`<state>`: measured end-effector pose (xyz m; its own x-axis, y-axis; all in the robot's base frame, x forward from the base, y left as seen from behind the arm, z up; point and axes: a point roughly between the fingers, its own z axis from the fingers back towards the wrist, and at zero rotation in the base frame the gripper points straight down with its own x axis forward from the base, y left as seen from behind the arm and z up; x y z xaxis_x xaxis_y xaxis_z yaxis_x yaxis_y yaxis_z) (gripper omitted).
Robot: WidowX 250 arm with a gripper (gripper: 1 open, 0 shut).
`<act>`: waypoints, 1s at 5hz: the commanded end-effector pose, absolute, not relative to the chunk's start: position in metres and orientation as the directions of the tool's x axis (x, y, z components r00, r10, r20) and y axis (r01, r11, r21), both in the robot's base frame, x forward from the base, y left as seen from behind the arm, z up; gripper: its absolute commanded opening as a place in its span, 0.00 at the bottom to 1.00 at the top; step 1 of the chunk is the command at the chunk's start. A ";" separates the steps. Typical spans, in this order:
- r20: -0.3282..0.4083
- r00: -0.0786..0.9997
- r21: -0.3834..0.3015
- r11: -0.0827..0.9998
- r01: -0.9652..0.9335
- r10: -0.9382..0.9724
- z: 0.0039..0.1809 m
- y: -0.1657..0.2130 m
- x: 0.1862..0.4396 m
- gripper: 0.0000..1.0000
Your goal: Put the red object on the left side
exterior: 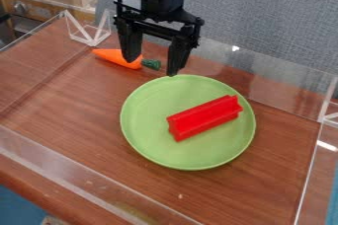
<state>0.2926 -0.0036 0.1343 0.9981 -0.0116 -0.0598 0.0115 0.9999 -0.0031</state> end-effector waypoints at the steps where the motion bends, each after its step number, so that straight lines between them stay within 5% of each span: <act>1: -0.075 0.996 -0.014 0.999 0.036 -0.037 0.121 -0.008 0.293 1.00; 3: -0.064 0.987 -0.049 0.989 0.143 -0.146 0.099 -0.064 0.311 1.00; 5: 0.003 0.872 -0.048 0.871 0.490 -0.490 0.090 -0.099 0.309 1.00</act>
